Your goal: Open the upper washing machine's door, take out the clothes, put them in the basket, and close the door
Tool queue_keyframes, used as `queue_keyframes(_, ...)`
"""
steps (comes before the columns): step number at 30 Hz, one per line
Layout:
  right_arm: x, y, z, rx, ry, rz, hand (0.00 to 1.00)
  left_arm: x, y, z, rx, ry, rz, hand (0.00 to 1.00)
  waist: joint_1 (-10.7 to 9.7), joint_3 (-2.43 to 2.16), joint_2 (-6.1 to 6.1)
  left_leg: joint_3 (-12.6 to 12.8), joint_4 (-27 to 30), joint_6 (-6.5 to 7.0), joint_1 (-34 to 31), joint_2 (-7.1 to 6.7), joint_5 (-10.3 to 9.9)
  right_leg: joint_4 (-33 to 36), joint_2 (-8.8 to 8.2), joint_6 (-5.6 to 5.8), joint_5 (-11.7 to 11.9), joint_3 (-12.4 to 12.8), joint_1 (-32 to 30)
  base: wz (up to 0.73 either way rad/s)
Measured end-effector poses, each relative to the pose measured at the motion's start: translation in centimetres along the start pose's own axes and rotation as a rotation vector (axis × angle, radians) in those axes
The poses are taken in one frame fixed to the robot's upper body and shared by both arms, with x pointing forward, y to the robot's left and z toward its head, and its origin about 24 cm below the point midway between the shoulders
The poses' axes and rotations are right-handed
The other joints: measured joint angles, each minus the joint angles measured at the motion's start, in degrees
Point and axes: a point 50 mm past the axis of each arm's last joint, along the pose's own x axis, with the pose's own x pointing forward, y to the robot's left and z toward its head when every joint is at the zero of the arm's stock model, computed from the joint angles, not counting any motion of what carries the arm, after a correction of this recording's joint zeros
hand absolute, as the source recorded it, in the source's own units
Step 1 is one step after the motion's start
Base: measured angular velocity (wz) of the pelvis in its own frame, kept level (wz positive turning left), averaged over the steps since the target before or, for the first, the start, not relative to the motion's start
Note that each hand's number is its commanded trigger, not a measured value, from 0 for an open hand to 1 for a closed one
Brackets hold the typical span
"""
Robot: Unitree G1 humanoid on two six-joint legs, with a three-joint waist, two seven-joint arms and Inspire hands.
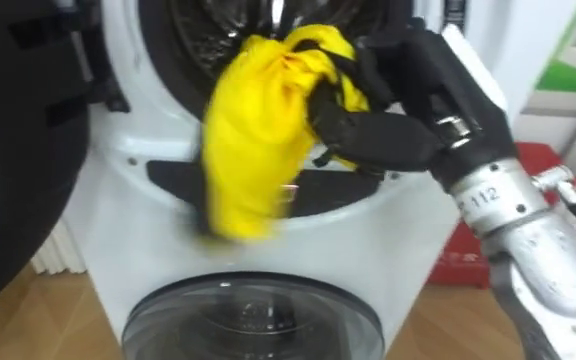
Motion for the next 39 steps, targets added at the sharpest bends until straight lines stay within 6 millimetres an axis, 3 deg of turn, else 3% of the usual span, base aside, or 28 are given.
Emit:
queue_keyframes(4, -0.9, -0.5, -0.3, -0.008, 0.018, -0.024, 1.0, 0.0, 0.1, 0.2, -0.011, -0.019, 0.003, 0.0, -1.1, 0.25, -0.33, 0.1, -0.2, -0.07, -0.1, 0.04, -0.1, -0.2, 0.27, 0.03, 0.0, 0.4, -0.2, -0.01)
queue_keyframes(5, -1.0, -0.7, -0.3, -0.011, 0.017, -0.032, 1.0, 0.0, 0.2, 0.1, -0.017, -0.02, 0.005, 0.0, -1.2, 0.04, -0.8, 0.1, -0.2, -0.08, -0.1, 0.06, -0.1, -0.2, 0.33, 0.03, 0.0, 0.5, -0.3, -0.04)
queue_keyframes(9, -1.6, -2.6, 0.5, -0.022, -0.013, -0.113, 1.0, 0.0, 0.6, -0.1, -0.051, -0.032, 0.021, 0.0, -2.0, -0.03, -1.26, 1.0, -0.2, -0.14, -0.1, 0.16, -0.1, -0.2, 0.49, 0.03, 0.0, 1.2, -0.5, -0.09)
queue_keyframes(13, -2.5, -4.3, 1.5, -0.06, -0.057, -0.215, 1.0, -0.1, 1.1, -0.6, -0.083, -0.021, 0.043, 0.0, -3.3, 0.2, -1.42, 2.8, -0.2, -0.15, -0.1, 0.17, -0.1, 0.0, 0.74, 0.08, 0.0, 2.7, -1.3, -0.17)
queue_keyframes(18, -4.8, -5.0, 1.1, -0.062, -0.006, -0.264, 1.0, 0.0, 1.4, -0.6, -0.074, -0.022, 0.047, 0.0, -5.5, 0.13, -1.48, 5.8, -0.1, -0.59, 0.0, 0.89, -1.0, 0.2, 2.02, -0.29, 0.4, 5.0, -2.4, -0.31)
queue_keyframes(21, -6.4, -4.9, -0.1, -0.05, 0.074, -0.28, 1.0, 0.1, 1.4, -0.1, -0.076, -0.035, 0.047, 0.0, -7.0, 0.32, -1.21, 8.8, -0.1, -0.63, 0.0, 0.91, -1.1, 1.1, 2.57, -0.43, 0.6, 7.5, -4.0, -0.48)
queue_keyframes(24, -7.9, -4.5, -1.8, 0.002, 0.157, -0.31, 1.0, 0.3, 1.3, 1.7, -0.047, -0.084, 0.033, 0.0, -8.0, 0.92, -0.4, 11.3, 0.0, -0.63, 0.8, 0.86, -1.1, 0.9, 3.31, -0.33, 1.1, 10.2, -4.0, -0.46)
queue_keyframes(26, -9.2, -4.4, -3.7, 0.046, 0.249, -0.344, 1.0, 0.4, 1.1, 3.4, -0.008, -0.135, 0.021, 0.0, -8.5, 1.04, -0.12, 13.5, -0.1, -0.63, 1.3, 0.77, -1.1, 0.9, 3.84, -0.26, 1.5, 12.1, -4.3, -0.53)
queue_keyframes(29, -10.4, -4.3, -5.1, 0.064, 0.324, -0.353, 1.0, 0.5, 0.6, 5.1, 0.014, -0.179, 0.006, 0.0, -9.5, 0.97, 0.36, 15.8, -0.1, -0.64, 0.8, 0.63, -1.1, 1.9, 4.13, -0.18, 1.6, 13.8, -6.0, -0.39)
queue_keyframes(32, -11.8, -4.1, -7.7, 0.112, 0.436, -0.382, 1.0, 0.5, 0.2, 6.3, 0.031, -0.207, -0.012, 0.0, -9.7, 1.11, 1.02, 19.2, 0.0, -0.73, 0.6, 0.65, -1.1, 2.1, 5.22, -0.18, 2.3, 16.9, -7.5, -0.61)
queue_keyframes(33, -12.3, -3.8, -8.8, 0.136, 0.484, -0.388, 1.0, 0.4, 0.0, 6.7, 0.042, -0.218, -0.022, 0.0, -10.1, 0.9, 1.18, 20.7, 0.0, -1.3, 0.5, 0.72, -1.5, 2.0, 5.86, -0.22, 2.8, 18.0, -8.0, -0.54)
queue_keyframes(34, -12.8, -3.4, -9.7, 0.152, 0.528, -0.39, 1.0, 0.4, -0.1, 7.0, 0.05, -0.225, -0.031, 0.0, -10.3, 1.08, 1.7, 21.7, 0.0, -1.48, 0.4, 0.85, -1.7, 1.9, 6.31, -0.3, 3.1, 18.6, -8.3, -0.5)
queue_keyframes(37, -14.1, -2.8, -11.2, 0.172, 0.608, -0.401, 1.0, 0.3, -0.7, 7.6, 0.087, -0.246, -0.054, 0.0, -12.5, 0.9, 3.47, 22.1, 1.2, -1.53, -0.6, 0.94, -1.9, 2.1, 6.54, -0.35, 3.2, 19.9, -9.5, -0.23)
queue_keyframes(39, -14.9, -2.5, -12.3, 0.189, 0.665, -0.399, 1.0, 0.3, -1.1, 7.3, 0.111, -0.24, -0.08, 0.0, -12.7, 0.72, 4.58, 22.0, 1.8, -1.53, -0.9, 0.94, -1.9, 2.3, 6.99, -0.42, 3.2, 21.3, -9.7, -0.34)
